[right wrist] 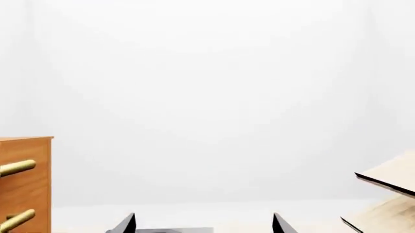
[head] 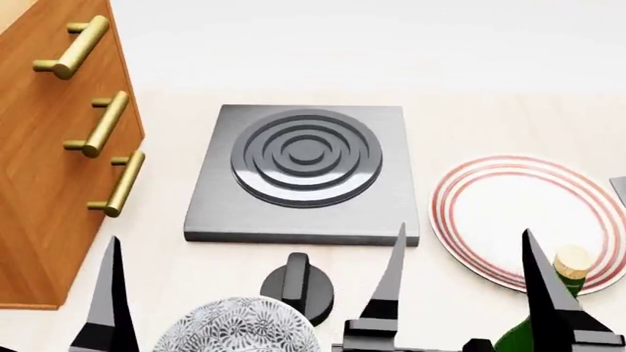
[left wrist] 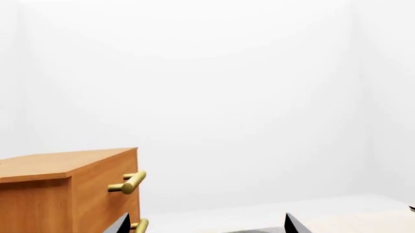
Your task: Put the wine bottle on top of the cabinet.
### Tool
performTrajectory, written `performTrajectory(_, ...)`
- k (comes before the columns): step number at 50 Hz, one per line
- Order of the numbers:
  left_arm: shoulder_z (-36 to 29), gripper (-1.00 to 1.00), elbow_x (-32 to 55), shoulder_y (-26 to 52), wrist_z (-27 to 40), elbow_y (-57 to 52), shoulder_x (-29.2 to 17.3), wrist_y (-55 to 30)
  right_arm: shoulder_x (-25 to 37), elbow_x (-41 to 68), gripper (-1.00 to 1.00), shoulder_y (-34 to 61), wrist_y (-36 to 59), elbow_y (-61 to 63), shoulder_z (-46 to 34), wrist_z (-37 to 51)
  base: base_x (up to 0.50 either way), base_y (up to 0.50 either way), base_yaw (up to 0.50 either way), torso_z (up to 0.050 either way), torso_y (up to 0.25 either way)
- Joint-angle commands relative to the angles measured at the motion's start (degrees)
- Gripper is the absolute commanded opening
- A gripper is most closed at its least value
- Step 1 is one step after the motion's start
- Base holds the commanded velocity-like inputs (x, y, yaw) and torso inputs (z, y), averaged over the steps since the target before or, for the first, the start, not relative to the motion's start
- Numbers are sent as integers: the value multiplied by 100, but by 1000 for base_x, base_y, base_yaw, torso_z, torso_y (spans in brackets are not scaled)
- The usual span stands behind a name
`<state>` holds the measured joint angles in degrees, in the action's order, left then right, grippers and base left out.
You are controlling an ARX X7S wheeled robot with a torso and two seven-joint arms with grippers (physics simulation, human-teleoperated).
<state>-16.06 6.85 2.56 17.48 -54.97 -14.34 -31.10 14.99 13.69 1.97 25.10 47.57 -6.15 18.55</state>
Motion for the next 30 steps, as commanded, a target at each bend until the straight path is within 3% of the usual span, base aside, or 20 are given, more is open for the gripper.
performTrajectory(1, 21, 100, 71, 10, 53, -3, -48, -1, 198, 137, 100, -45, 56, -257, 600, 137, 0, 0, 0, 0, 0)
performTrajectory(15, 104, 100, 211, 49, 126, -141, -118, -105, 498, 445, 100, -101, 300, -301, 1455, 235, 0, 0, 0, 0, 0)
performTrajectory(30, 143, 100, 347, 59, 241, -226, -192, -121, 549, 291, 100, 266, 292, -975, 1178, 187, 0, 0, 0, 0, 0)
